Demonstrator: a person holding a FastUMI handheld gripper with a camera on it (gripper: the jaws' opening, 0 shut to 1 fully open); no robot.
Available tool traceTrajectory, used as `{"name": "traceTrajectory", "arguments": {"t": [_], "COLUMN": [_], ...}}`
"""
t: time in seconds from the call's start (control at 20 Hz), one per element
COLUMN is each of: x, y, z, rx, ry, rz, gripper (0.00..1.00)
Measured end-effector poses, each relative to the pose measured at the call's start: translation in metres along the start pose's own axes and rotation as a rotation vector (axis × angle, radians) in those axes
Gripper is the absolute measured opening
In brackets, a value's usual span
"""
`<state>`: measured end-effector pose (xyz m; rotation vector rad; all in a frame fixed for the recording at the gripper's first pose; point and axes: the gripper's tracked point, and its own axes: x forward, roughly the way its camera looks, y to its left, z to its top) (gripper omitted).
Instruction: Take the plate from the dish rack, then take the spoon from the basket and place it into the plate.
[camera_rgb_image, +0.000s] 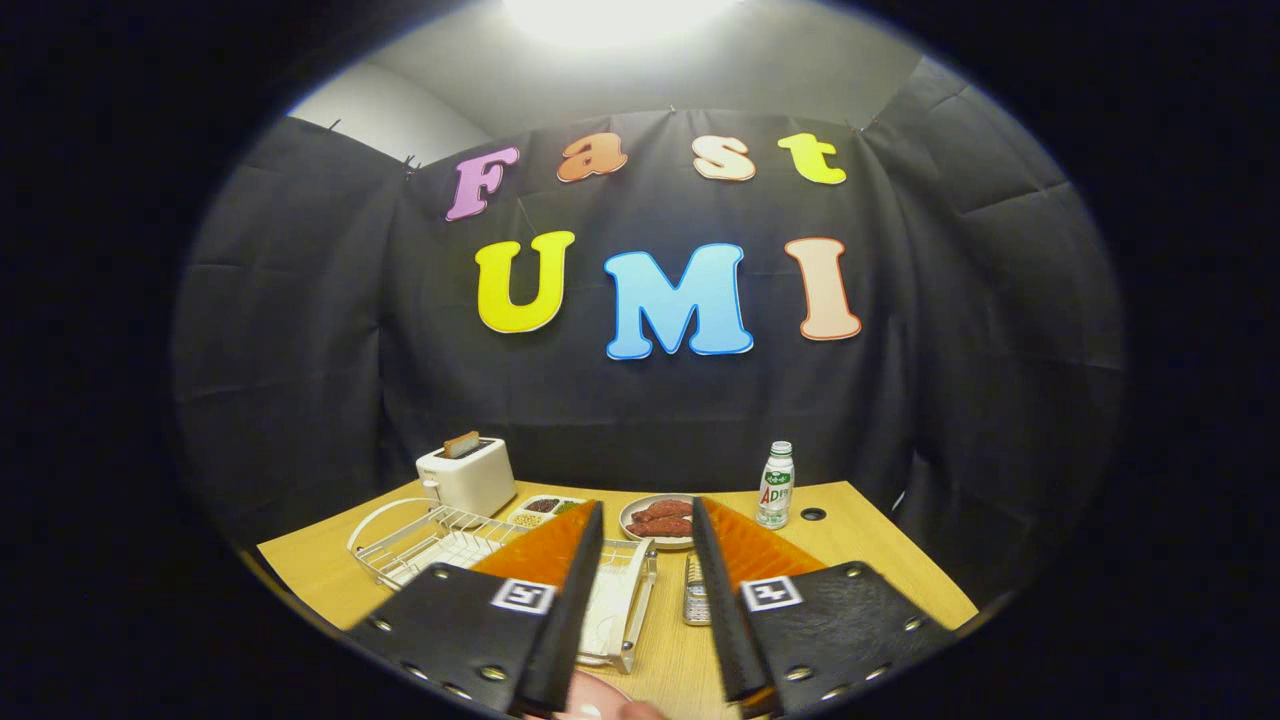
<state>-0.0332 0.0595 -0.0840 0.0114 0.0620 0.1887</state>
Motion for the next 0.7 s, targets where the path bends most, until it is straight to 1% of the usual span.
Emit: {"name": "traceTrajectory", "arguments": {"t": [0.1,0.2,0.4,0.5,0.7], "x": [0.001,0.002,0.001,-0.002,-0.006], "y": [-0.010,-0.016,-0.035,-0.057,-0.092], "z": [0.007,0.011,0.003,-0.006,-0.026], "rx": [-0.018,-0.030,-0.020,-0.038,-0.019], "ry": [-0.017,-0.031,-0.018,-0.010,0.000], "rz": [-0.019,-0.040,-0.070,-0.105,-0.126], "gripper": [0.99,0.99,0.99,1.00,1.00]}}
